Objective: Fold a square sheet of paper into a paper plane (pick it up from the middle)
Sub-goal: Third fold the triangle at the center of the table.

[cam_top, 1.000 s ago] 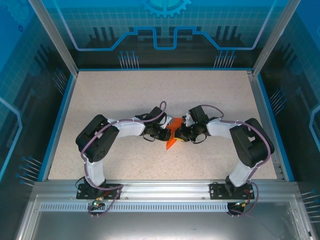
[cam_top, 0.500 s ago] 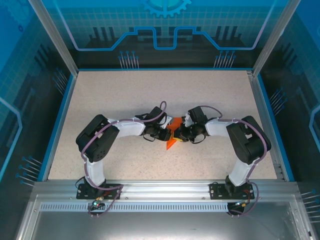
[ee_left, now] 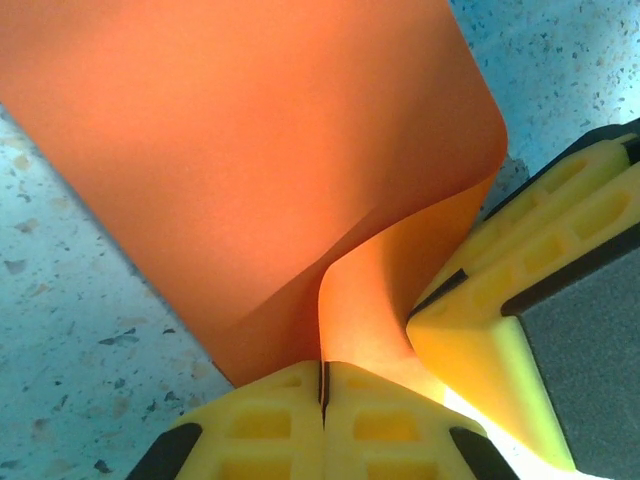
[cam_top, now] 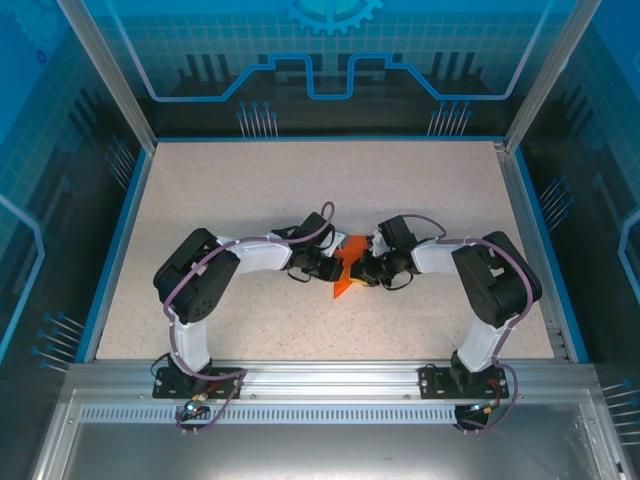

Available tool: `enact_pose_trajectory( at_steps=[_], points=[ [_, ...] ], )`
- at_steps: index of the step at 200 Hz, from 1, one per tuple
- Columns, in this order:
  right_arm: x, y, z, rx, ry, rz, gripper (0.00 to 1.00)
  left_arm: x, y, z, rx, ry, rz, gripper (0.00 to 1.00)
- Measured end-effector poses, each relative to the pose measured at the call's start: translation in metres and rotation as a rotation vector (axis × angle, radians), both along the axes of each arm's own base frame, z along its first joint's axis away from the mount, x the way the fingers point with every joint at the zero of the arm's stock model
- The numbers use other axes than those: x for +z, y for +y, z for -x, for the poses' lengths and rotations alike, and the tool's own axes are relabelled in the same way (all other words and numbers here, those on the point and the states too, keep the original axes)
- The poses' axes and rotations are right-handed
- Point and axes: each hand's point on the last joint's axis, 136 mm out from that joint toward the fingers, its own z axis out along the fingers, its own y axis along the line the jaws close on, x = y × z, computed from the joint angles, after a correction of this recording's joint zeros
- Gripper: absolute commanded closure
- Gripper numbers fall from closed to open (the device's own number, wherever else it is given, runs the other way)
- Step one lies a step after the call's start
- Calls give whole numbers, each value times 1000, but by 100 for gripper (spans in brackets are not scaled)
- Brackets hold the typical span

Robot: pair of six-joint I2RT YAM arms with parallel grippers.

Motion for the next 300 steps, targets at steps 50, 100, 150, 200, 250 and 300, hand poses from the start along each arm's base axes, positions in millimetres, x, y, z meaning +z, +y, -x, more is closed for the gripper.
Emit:
enact_pose_trajectory(
  at_steps=[50,100,150,200,250,300],
  points=[
    [4,-1,-2,-4,-4,-22,87,0,0,0,0,0,0,95],
    [12,-12,-17,-45,-21,-62,87,0,0,0,0,0,0,95],
    [1,-14,-16,-40,-12,-48,90,0,0,0,0,0,0,95],
    [3,-13,-17,-37,-11,-62,88,0,0,0,0,0,0,96],
    [12,-20,-26,-45,-40,-74,89,0,0,0,1,0,-1,96],
    [1,-27,-29,-50,-27,-60,90,0,0,0,1,0,-1,97]
  ],
)
